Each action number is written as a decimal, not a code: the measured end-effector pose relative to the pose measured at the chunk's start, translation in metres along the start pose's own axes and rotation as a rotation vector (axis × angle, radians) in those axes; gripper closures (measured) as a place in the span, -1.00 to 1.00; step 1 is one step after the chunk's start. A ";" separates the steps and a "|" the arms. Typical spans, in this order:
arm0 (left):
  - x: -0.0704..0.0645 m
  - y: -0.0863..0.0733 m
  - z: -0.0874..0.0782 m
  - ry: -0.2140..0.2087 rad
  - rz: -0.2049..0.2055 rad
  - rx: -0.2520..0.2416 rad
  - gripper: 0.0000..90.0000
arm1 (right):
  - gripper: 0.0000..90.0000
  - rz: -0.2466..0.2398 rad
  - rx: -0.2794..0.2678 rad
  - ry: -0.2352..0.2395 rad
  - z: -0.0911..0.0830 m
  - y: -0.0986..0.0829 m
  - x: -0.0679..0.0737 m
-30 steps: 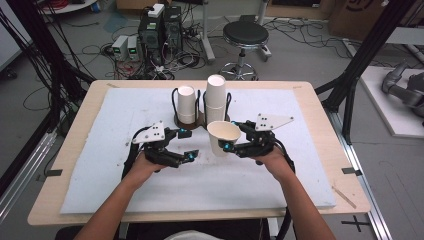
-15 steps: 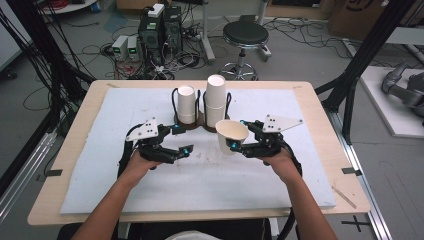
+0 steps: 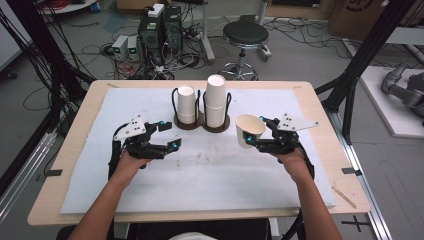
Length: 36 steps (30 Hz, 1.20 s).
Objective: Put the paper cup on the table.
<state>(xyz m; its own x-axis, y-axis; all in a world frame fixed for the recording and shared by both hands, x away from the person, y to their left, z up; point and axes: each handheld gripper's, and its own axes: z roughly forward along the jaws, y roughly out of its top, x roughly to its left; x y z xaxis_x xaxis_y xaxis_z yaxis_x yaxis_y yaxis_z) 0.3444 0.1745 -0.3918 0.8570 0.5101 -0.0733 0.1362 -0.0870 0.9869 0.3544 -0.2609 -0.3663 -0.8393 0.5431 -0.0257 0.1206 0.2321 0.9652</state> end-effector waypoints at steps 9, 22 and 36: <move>0.007 -0.005 -0.012 0.051 -0.005 0.010 -0.44 | -0.18 0.053 -0.020 -0.117 -0.016 -0.016 -0.023; 0.012 -0.011 -0.013 0.073 -0.015 0.026 -0.44 | -0.20 0.132 0.003 -0.250 -0.032 -0.046 -0.049; 0.011 -0.013 -0.013 0.073 -0.019 0.031 -0.44 | -0.23 0.185 0.119 -0.254 -0.019 -0.068 -0.060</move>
<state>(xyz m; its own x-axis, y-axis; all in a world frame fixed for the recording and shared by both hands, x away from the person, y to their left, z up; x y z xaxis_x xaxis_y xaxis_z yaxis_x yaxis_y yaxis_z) 0.3461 0.1925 -0.4031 0.8157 0.5729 -0.0800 0.1681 -0.1025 0.9804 0.3864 -0.3242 -0.4253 -0.6404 0.7649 0.0692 0.3327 0.1951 0.9226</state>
